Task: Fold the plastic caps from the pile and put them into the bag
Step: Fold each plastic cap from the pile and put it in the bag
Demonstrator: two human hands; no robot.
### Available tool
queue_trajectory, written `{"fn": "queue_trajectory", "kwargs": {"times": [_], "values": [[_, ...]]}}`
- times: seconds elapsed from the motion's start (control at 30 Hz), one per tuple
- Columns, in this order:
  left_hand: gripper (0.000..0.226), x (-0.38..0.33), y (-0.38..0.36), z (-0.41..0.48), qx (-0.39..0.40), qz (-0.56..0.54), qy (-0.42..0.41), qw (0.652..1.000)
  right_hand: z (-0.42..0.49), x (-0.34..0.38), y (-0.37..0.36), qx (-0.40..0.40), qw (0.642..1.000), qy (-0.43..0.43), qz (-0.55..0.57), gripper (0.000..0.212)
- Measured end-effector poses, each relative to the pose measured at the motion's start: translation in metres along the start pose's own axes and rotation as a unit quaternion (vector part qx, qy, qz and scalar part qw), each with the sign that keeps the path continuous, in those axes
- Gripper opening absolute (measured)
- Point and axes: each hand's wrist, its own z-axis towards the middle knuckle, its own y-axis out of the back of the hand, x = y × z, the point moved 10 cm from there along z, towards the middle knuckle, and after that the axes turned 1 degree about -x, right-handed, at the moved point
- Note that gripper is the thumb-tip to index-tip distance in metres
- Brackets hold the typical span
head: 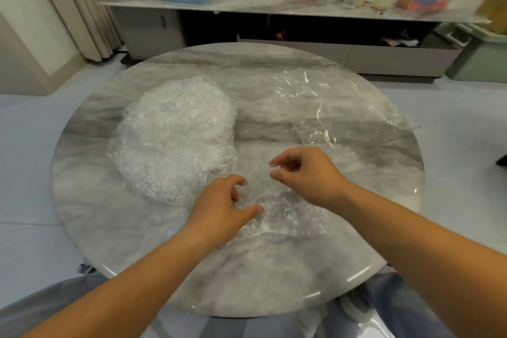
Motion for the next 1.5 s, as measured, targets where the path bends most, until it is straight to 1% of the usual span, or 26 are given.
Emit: {"fn": "queue_trajectory", "kwargs": {"times": [0.07,0.2,0.27,0.37,0.4,0.47,0.53,0.67,0.77,0.83,0.93,1.07,1.13,1.2,1.3,1.37,1.43,1.5], "values": [[0.057,-0.001,0.001,-0.001,0.003,-0.012,0.002,1.0,-0.012,0.007,0.001,0.009,1.0,0.026,0.01,0.006],[0.056,0.0,-0.002,0.0,0.057,-0.069,0.009,0.996,-0.04,0.013,-0.001,0.011,0.99,0.115,-0.083,0.013],[0.062,-0.001,0.0,-0.001,0.096,-0.084,0.004,0.992,-0.054,0.013,-0.008,0.019,0.979,0.169,-0.116,0.004],[0.086,-0.005,0.002,-0.007,0.159,-0.067,-0.006,0.985,-0.073,0.006,-0.023,0.042,0.958,0.215,-0.184,0.019],[0.09,-0.006,0.003,-0.008,0.17,-0.063,-0.007,0.983,-0.079,0.004,-0.026,0.043,0.951,0.229,-0.203,0.024],[0.083,-0.008,0.006,-0.009,0.169,-0.05,0.003,0.984,-0.089,0.002,-0.032,0.047,0.941,0.248,-0.224,0.03],[0.075,-0.009,0.007,-0.01,0.16,-0.015,0.019,0.987,-0.096,-0.001,-0.036,0.06,0.934,0.257,-0.24,0.033],[0.068,-0.014,0.003,-0.016,0.125,0.126,0.015,0.984,-0.103,-0.008,-0.042,0.077,0.921,0.257,-0.282,0.039],[0.059,-0.02,0.004,-0.019,0.102,0.213,-0.002,0.972,-0.106,-0.017,-0.043,0.088,0.927,0.241,-0.274,0.043],[0.052,-0.018,0.005,-0.018,0.097,0.235,-0.01,0.967,-0.108,-0.023,-0.043,0.097,0.932,0.235,-0.259,0.046],[0.049,-0.014,0.006,-0.016,0.096,0.208,-0.015,0.973,-0.114,-0.03,-0.042,0.111,0.935,0.235,-0.242,0.048],[0.048,-0.019,0.002,-0.018,0.115,0.116,-0.036,0.986,-0.119,-0.031,-0.04,0.112,0.936,0.241,-0.231,0.049],[0.048,-0.016,0.003,-0.017,0.117,0.065,-0.016,0.991,-0.121,-0.033,-0.039,0.108,0.938,0.239,-0.227,0.049],[0.047,-0.008,0.005,-0.014,0.12,0.009,0.023,0.992,-0.122,-0.035,-0.037,0.104,0.94,0.233,-0.226,0.05],[0.041,0.008,0.007,-0.015,0.126,-0.073,0.086,0.986,-0.122,-0.033,-0.038,0.1,0.939,0.234,-0.232,0.051],[0.036,0.012,0.011,-0.015,0.12,-0.071,0.09,0.986,-0.121,-0.029,-0.038,0.085,0.937,0.239,-0.241,0.052],[0.029,0.012,0.012,-0.016,0.113,-0.057,0.074,0.989,-0.12,-0.021,-0.034,0.063,0.939,0.244,-0.235,0.053],[0.023,0.008,0.011,-0.015,0.11,-0.046,0.056,0.991,-0.118,-0.007,-0.026,0.019,0.943,0.25,-0.217,0.048]]}}
